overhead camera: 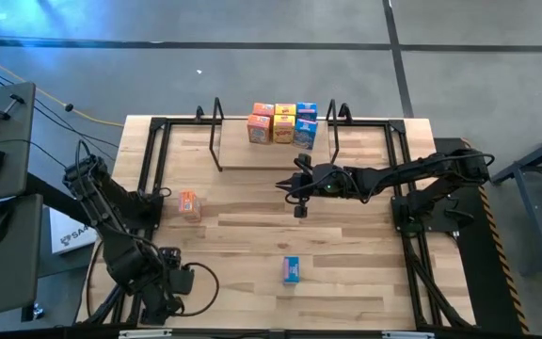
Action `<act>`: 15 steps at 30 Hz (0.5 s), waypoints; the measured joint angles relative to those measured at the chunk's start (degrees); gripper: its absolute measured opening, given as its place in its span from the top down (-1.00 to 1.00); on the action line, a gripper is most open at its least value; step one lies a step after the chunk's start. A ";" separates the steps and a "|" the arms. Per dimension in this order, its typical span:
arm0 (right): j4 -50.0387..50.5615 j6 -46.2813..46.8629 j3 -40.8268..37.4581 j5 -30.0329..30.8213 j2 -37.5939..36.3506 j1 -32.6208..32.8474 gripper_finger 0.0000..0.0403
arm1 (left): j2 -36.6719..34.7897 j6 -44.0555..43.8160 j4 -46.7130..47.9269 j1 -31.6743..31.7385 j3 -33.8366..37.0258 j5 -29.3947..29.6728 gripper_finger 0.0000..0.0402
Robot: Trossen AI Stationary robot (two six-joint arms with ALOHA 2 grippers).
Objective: Stack cereal on shelf
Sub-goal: Put the yellow cereal box aligned with the other yellow cereal boxes on the shelf
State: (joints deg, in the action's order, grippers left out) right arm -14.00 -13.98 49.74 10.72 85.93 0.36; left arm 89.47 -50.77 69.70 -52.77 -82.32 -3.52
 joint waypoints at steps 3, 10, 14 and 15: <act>0.00 0.02 0.00 0.00 0.00 0.00 1.00 | 0.02 2.14 -2.02 -0.14 0.00 1.69 -0.99; 0.00 0.04 0.00 0.02 0.00 0.00 1.00 | 0.04 8.03 0.82 -0.21 0.00 1.45 -0.99; 0.00 0.02 0.00 0.04 0.00 0.00 1.00 | 1.80 12.03 4.21 -1.27 0.00 1.28 -0.99; 0.00 0.02 0.00 0.04 0.00 0.00 1.00 | 2.60 13.18 5.04 -1.77 0.00 1.26 -0.99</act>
State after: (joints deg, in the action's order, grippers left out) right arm -14.00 -13.96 49.74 10.76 85.93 0.36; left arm 92.07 -37.59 74.74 -54.54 -82.32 -2.27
